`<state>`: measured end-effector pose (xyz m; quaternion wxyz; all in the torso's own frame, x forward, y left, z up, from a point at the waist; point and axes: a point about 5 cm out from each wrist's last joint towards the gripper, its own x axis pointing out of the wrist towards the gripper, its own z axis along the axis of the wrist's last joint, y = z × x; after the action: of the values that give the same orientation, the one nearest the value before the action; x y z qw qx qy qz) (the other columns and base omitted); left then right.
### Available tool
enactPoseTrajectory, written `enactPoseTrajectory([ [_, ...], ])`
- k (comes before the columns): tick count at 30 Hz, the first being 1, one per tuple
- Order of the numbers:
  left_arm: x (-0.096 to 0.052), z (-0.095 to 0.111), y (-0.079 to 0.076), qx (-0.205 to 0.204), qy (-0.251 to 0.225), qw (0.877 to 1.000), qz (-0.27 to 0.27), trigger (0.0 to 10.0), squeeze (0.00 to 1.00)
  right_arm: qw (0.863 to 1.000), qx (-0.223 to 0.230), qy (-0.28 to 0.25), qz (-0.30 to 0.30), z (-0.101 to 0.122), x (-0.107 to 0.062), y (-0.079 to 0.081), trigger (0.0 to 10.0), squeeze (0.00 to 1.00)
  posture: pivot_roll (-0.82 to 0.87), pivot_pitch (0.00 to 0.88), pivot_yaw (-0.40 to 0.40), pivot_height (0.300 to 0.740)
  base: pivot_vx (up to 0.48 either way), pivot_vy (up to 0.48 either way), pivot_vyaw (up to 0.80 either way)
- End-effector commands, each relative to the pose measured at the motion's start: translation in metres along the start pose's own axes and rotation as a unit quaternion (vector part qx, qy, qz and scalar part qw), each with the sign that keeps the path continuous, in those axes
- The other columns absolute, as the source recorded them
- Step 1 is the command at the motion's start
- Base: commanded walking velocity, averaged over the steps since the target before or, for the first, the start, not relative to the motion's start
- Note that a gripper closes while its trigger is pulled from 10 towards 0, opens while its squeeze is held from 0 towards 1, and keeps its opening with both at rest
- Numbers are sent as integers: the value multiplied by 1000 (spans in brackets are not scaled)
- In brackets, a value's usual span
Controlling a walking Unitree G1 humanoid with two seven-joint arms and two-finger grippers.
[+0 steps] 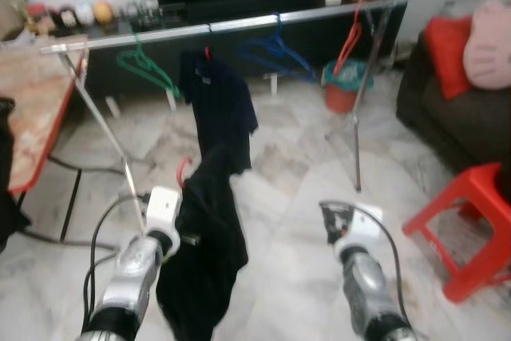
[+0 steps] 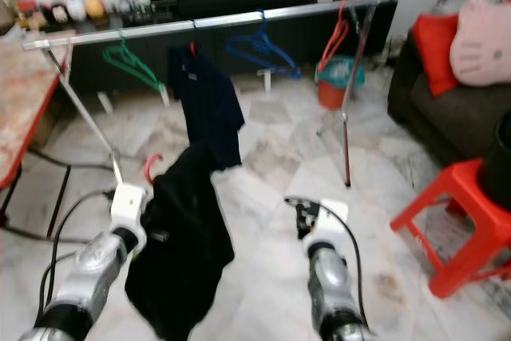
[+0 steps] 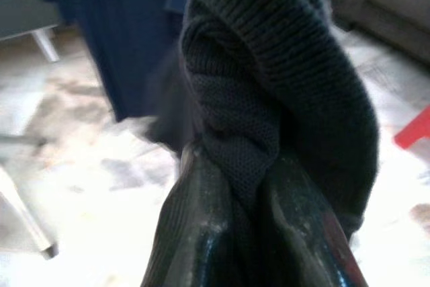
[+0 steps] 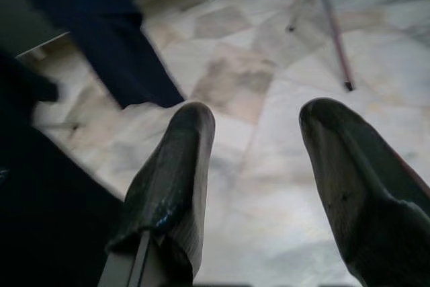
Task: Hang hanger
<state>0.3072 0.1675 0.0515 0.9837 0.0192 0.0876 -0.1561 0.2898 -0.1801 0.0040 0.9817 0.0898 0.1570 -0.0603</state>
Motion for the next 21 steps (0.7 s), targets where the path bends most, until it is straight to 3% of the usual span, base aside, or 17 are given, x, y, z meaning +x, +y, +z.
enactPoseTrajectory([
  [1, 3, 14, 8, 14, -24, 1000, 7, 10000, 0, 1000, 7, -9, -3, 6, 3, 2, 10000, 0, -46, 0, 57, 740, 360, 0, 0],
  [13, -23, -4, 34, 22, -4, 998, 54, 10000, 0, 1000, 7, -11, -22, 10, 4, -10, 10000, 0, -39, 15, 55, 740, 357, 0, 0],
  [21, -14, 0, 25, 17, -9, 999, 49, 10000, 0, 1000, 3, -8, -6, 10, 5, -2, 10000, 0, -45, 26, 56, 740, 362, 0, 0],
])
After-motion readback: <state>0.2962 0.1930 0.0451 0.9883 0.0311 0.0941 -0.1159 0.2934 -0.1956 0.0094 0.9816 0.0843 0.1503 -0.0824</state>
